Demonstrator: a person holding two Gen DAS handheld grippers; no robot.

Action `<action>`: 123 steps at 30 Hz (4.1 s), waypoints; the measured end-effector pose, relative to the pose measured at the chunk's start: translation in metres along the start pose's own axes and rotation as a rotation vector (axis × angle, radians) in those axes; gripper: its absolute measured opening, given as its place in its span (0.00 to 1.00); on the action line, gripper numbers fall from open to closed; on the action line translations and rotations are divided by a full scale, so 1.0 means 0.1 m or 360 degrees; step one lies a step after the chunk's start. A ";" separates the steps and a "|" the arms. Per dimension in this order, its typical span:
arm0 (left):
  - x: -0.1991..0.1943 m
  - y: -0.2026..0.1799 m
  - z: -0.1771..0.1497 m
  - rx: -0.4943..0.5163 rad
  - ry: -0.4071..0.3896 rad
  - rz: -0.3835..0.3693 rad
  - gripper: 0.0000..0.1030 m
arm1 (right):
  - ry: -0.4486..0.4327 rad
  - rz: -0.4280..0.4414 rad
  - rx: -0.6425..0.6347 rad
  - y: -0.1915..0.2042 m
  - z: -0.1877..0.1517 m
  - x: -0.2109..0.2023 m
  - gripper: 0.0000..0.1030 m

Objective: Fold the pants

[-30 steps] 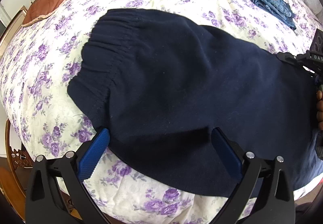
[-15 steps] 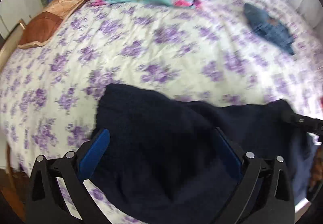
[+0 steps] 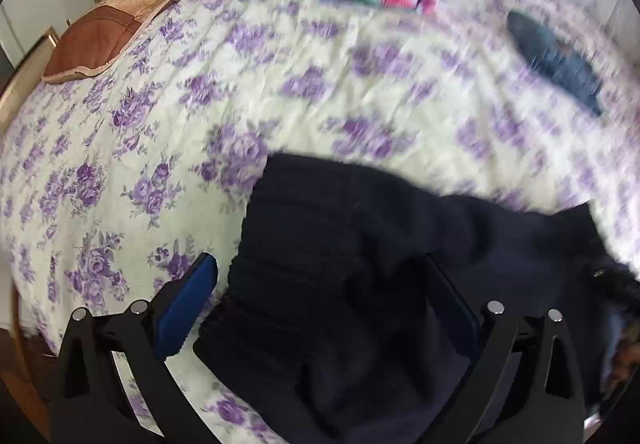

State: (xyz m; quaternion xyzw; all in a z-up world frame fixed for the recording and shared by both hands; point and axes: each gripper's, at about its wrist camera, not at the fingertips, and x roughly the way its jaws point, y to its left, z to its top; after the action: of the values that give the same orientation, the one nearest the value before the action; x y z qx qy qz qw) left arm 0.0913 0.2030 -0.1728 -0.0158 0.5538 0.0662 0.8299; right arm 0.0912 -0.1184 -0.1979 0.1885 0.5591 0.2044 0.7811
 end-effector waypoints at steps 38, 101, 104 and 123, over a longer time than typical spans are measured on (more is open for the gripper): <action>-0.14 -0.89 -0.52 0.0660 0.0032 -0.0140 0.96 | -0.1521 0.0254 0.1639 -2.68 -3.05 -2.58 0.17; -0.55 0.24 -0.66 -0.0046 0.0011 -0.0248 0.95 | -0.0116 -0.0532 -0.0895 0.38 -1.38 -0.67 0.27; -0.61 0.21 -0.68 -0.0044 -0.0001 -0.0294 0.95 | -0.0010 -0.0307 -0.0857 0.44 -1.31 -0.80 0.56; -0.57 0.41 -0.81 -0.0245 0.0091 -0.0281 0.95 | -0.0246 -0.0032 -0.0060 -0.47 -0.47 -1.07 0.33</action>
State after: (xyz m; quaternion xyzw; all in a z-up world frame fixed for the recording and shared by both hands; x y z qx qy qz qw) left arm -0.0100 0.2301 -0.1500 -0.1302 0.5669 0.0347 0.8127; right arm 0.0201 -0.2120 -0.1518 0.1834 0.4951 0.1918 0.8273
